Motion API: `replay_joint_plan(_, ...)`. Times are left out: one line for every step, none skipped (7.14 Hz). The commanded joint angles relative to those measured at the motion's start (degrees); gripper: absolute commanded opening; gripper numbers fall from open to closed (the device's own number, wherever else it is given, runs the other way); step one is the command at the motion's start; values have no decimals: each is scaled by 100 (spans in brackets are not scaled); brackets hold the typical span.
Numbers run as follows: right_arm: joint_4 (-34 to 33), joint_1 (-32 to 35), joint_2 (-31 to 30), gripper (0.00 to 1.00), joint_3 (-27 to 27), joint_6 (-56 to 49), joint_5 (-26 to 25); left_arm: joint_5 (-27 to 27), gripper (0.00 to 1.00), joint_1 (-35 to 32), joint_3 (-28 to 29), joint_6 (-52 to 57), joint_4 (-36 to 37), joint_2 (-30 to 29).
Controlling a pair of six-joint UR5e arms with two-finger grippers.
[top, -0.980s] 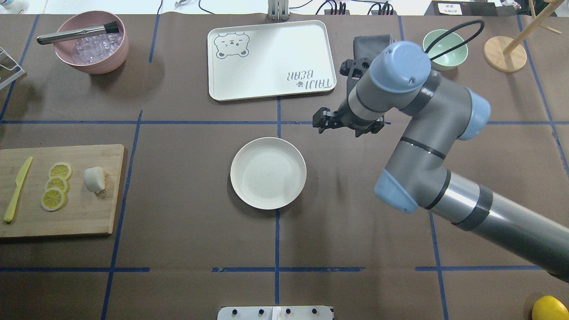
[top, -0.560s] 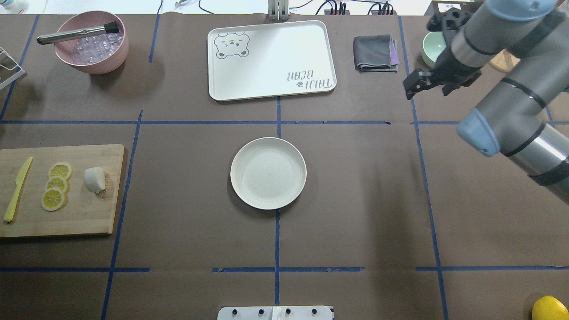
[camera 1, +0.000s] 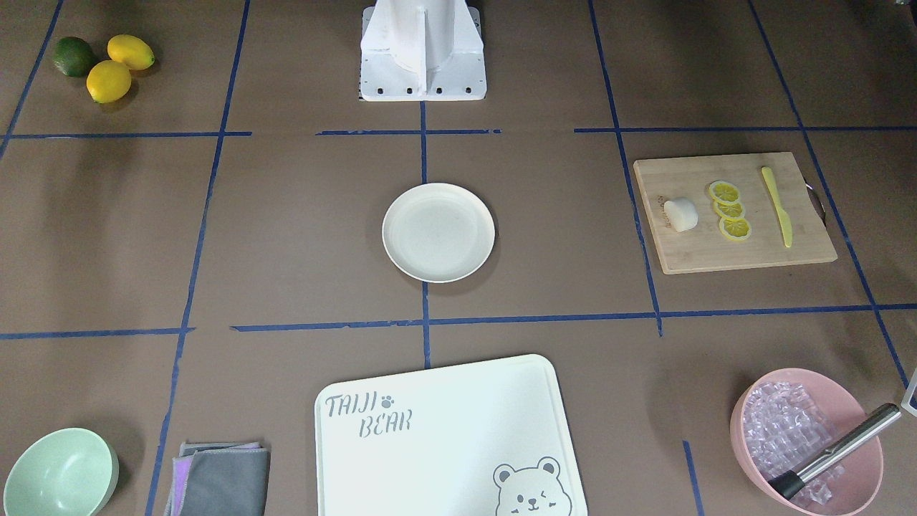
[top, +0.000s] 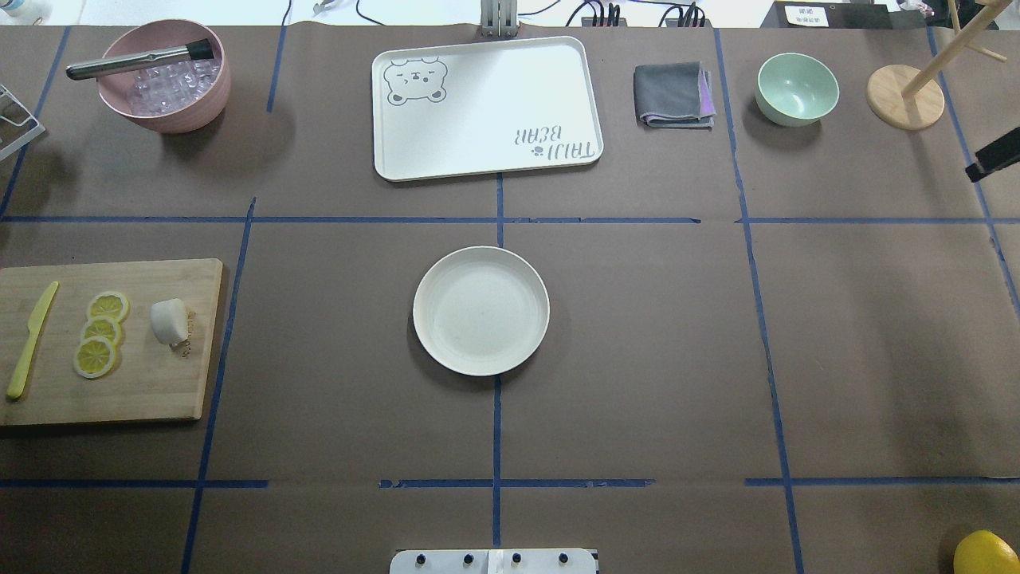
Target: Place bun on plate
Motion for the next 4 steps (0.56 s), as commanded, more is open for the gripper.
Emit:
replay_joint_plan(-93, 797, -955, 100, -5, -980, 30, 0, 100, 297, 2, -42, -45, -13)
replay_joint_plan(-41, 966, -1421, 100, 21, -991, -13, -9, 100, 456, -85, -452, -54, -22)
replay_joint_plan(-40, 1081, -1504, 100, 91, -982, -22, -9, 100, 710, -234, -1256, -88, -83)
replay_joint_plan(-40, 1073, -1505, 100, 100, -939, -22, 8, 100, 1182, -357, -2195, -515, -83)
